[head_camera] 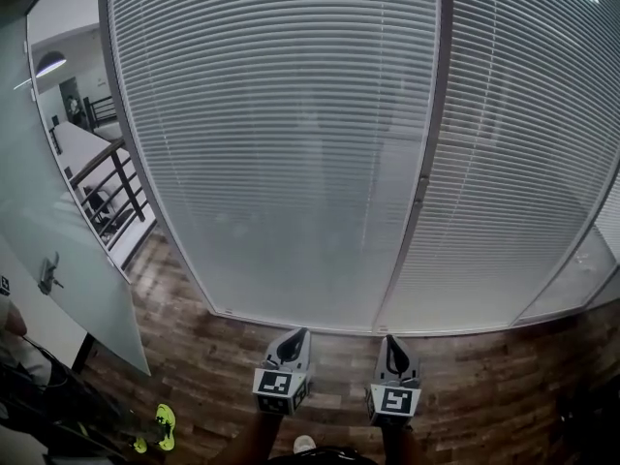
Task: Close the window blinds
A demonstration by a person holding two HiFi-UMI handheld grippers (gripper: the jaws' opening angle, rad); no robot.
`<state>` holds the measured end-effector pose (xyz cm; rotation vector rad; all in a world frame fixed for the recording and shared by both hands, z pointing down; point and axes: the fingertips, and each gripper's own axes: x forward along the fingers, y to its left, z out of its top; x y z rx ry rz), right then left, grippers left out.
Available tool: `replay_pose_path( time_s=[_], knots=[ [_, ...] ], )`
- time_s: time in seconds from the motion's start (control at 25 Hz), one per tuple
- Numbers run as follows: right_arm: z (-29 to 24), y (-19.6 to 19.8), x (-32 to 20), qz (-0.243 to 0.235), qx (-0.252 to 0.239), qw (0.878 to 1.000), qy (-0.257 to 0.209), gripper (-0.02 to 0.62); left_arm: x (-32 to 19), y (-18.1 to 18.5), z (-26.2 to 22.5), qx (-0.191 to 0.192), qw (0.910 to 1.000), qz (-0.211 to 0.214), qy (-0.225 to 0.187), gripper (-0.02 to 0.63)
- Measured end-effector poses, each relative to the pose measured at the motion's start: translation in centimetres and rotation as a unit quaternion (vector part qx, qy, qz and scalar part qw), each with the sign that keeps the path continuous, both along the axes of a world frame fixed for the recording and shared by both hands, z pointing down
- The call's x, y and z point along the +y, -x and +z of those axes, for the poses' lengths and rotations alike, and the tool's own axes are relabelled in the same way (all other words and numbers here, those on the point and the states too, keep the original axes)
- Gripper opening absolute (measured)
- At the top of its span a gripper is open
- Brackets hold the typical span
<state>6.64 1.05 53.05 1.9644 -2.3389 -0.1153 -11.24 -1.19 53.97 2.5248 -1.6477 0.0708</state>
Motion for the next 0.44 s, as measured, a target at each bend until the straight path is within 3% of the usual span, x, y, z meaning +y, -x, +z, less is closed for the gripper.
replay_pose_path(
  time_s=[0.44],
  knots=[
    [0.3,-0.3,-0.5,0.003,-0.006,1.0,0.025,0.002,-0.7,-0.8,-0.4,0.001,0.9999,0.015,-0.005,0.001]
  ],
)
